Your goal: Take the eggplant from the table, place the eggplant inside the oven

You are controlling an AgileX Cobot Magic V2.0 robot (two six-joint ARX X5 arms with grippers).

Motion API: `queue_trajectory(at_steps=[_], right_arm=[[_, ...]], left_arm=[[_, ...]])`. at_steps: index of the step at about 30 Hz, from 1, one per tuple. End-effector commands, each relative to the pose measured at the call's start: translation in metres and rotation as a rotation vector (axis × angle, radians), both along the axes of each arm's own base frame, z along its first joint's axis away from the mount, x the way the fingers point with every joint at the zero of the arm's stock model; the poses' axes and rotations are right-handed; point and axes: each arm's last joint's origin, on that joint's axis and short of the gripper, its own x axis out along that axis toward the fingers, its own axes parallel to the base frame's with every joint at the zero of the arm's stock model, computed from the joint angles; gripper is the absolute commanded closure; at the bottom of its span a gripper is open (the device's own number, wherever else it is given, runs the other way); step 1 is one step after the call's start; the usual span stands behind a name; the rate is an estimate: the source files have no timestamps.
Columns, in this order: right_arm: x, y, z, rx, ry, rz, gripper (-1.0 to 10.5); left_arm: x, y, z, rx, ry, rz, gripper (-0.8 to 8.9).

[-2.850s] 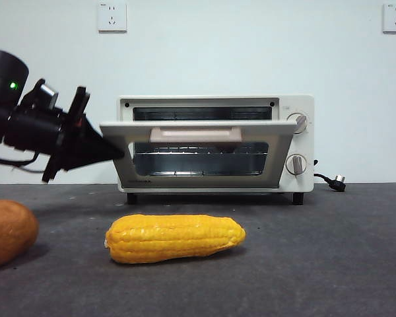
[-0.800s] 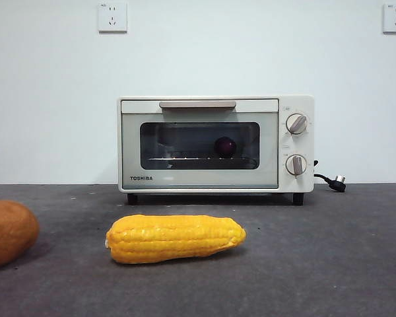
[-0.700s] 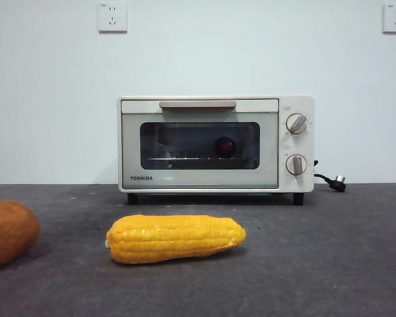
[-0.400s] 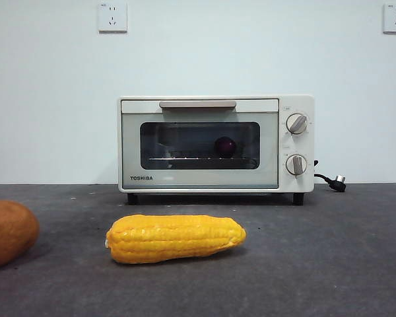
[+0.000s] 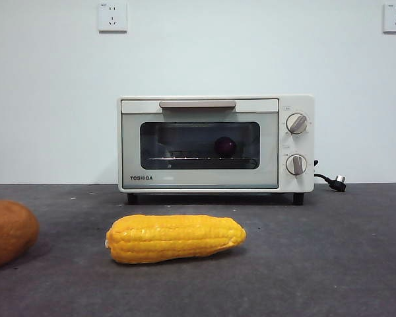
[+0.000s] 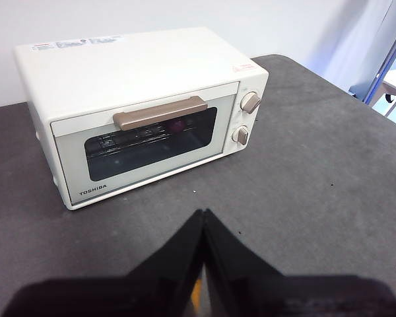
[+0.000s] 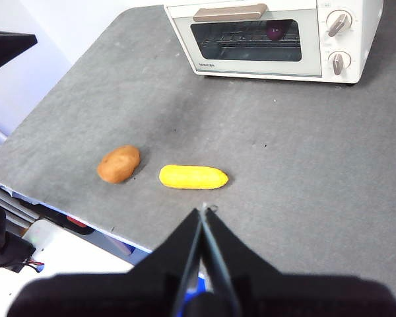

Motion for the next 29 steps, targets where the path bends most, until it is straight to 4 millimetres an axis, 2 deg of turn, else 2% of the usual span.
queue_trajectory(at_steps=[1,23,29], right_arm=[[0.0001,-0.0001,-0.0032,-0.020,0.022,0.000,9.5],[0.0001,-0.0001,-0.0032,-0.020,0.022,0.000,9.5],[0.0001,-0.0001,-0.0032,-0.020,0.022,0.000,9.5]], left_arm=[[-0.0002,-0.0004,0.0009,0.000,-0.011,-0.003,8.18],[0.0008,-0.0013,0.0000,0.017,-0.014,-0.014,8.18],[0.0028,0.0001,0.0030,0.025,-0.058,0.039,8.18]])
